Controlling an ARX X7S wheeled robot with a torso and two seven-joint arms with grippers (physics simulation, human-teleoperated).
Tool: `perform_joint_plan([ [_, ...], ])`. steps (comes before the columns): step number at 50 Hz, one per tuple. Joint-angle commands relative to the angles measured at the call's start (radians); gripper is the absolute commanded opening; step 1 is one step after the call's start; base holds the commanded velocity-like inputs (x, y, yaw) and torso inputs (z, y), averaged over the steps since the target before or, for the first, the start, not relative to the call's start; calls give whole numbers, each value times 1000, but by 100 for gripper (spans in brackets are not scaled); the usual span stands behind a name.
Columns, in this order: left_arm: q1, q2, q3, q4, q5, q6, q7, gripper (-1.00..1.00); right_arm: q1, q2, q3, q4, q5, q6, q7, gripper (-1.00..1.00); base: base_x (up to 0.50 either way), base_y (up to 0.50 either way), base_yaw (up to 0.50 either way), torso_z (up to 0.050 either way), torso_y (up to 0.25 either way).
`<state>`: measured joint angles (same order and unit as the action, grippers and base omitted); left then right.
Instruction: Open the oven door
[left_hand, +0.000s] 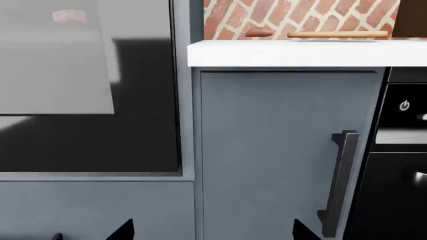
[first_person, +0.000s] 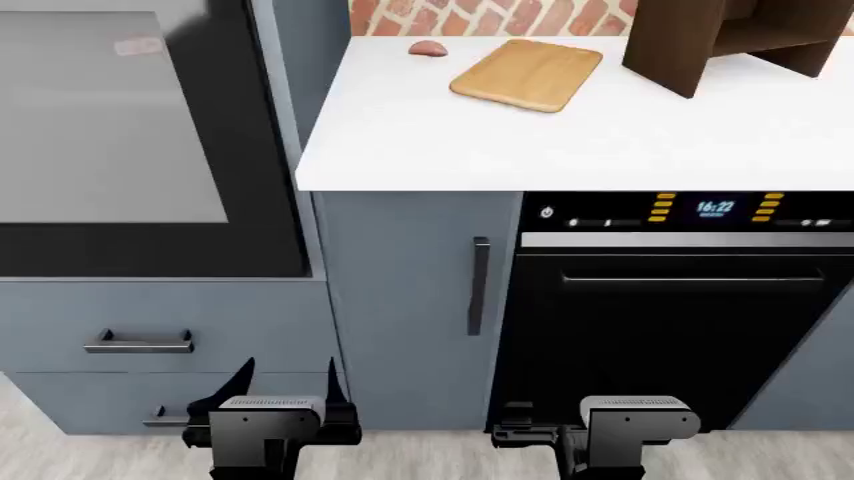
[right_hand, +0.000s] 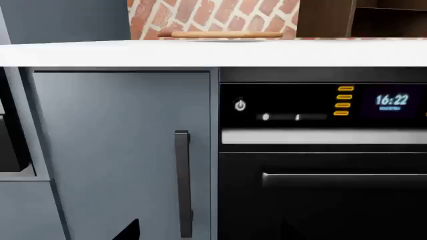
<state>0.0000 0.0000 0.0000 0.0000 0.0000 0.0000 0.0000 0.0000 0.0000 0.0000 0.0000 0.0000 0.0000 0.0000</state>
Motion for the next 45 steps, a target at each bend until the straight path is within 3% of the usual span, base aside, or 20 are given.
perform_joint_plan([
  [1, -2, -15, 15, -2, -19, 0, -19, 100, 1, 15, -21, -1, 12, 4, 22, 100, 0, 0, 0, 0, 0],
  [20, -4, -60, 68, -13, -69, 11, -72, 100, -4, 62, -75, -17, 43, 5, 86, 100, 0, 0, 6, 0, 0],
  [45, -4, -90, 102, -10, -100, 20, -105, 100, -13, 95, -118, -38, 87, 11, 103, 100, 0, 0, 493, 0, 0],
])
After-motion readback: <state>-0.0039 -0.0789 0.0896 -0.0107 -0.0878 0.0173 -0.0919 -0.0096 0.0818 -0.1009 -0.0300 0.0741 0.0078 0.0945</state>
